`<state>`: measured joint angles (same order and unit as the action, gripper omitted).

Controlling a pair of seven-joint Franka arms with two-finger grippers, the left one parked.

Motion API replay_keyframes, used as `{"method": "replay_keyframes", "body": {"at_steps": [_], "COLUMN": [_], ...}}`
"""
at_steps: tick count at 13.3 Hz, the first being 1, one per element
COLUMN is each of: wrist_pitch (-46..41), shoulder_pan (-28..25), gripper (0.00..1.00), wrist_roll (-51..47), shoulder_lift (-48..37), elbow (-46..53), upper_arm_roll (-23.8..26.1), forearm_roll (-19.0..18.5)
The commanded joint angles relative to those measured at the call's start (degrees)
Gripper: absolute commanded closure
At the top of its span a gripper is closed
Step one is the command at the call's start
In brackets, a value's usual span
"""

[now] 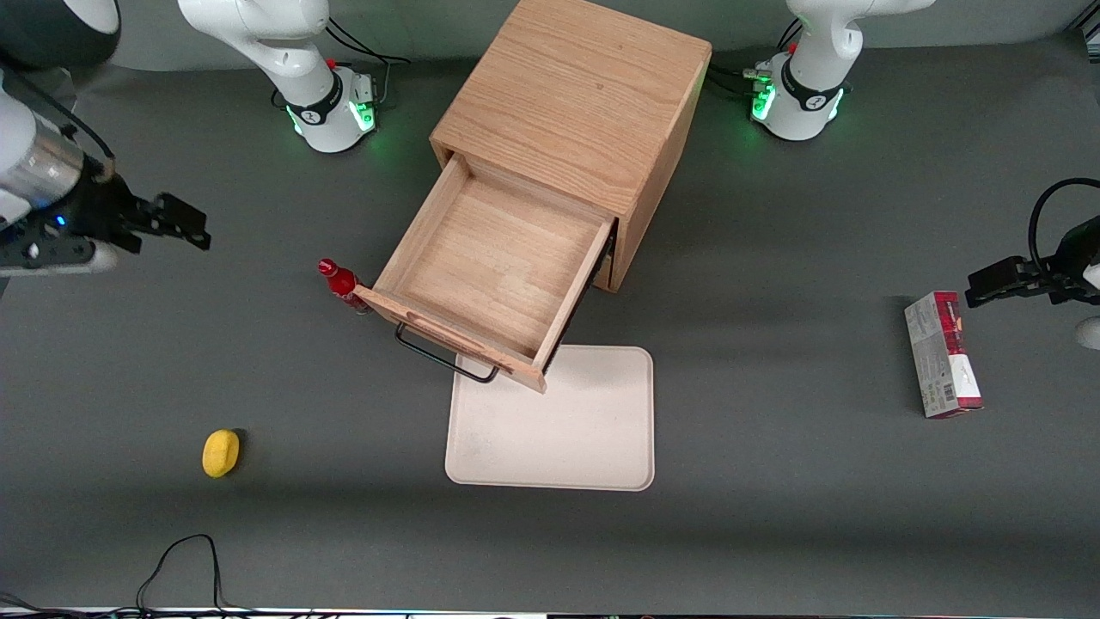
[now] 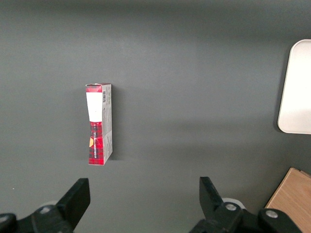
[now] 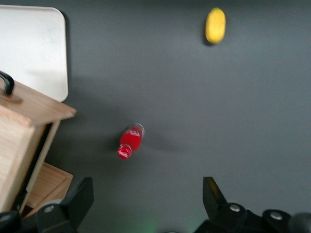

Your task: Open upper drawer

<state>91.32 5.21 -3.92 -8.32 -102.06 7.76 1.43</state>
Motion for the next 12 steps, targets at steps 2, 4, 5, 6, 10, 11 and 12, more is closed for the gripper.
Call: {"method": "replay_keyframes", "body": {"at_steps": [2,4,5,6,10,11,12], "wrist_pitch": [2.9,2.8,3.0,3.1,1.4,1.3,1.3], "shoulder_pan": [-0.1,0.0,-0.1,-0.1,-0.1,-0.1,-0.1], "gripper": [0.0,0.0,0.0,0.0,0.0,0.0,0.0], "wrist_roll": [-2.1,-2.1,-2.1,-2.1,-2.2,-2.3,-2.3], "shoulder_lift": [-6.5,-4.7,-4.6,-4.2,0.7,0.9,1.0], "elbow": [-6.7,-4.7,-4.6,-4.1,1.5,1.8,1.8], "upper_arm_roll": [-0.4,-0.3,-0.2,-0.2,-0.2,-0.2,-0.3], "forearm_roll": [1.2,1.0,1.0,1.0,1.1,1.0,1.0]}}
